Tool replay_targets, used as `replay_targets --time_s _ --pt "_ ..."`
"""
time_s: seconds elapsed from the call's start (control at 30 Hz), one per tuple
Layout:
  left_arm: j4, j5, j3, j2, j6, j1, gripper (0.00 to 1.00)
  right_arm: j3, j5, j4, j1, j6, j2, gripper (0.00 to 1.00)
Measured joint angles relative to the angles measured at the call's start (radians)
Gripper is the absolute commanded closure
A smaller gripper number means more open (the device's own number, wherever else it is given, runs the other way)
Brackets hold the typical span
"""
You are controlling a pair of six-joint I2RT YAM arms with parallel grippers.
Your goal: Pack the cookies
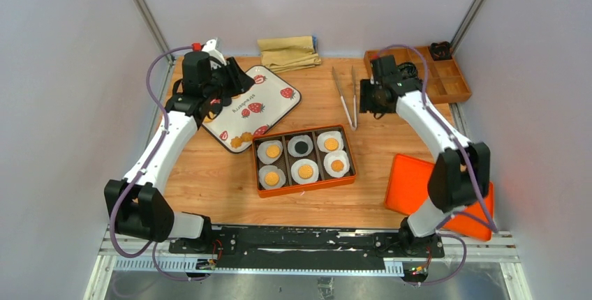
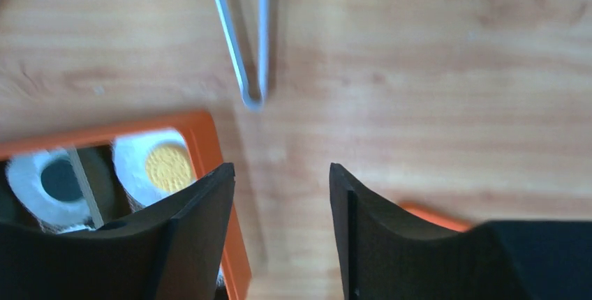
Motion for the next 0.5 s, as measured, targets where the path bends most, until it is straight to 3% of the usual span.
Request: replay_targets --time_s 0.27,0.5 --pt "0.024 0.022 -0.006 0.000 -0.001 -0.062 0.55 -0.462 0.022 -0.069 0.003 0.132 -0.372 0.50" --pt "0.020 0.024 -0.006 0.000 0.010 -0.119 0.55 -0.643 0.047 -0.126 0.005 0.222 -0.505 0.53"
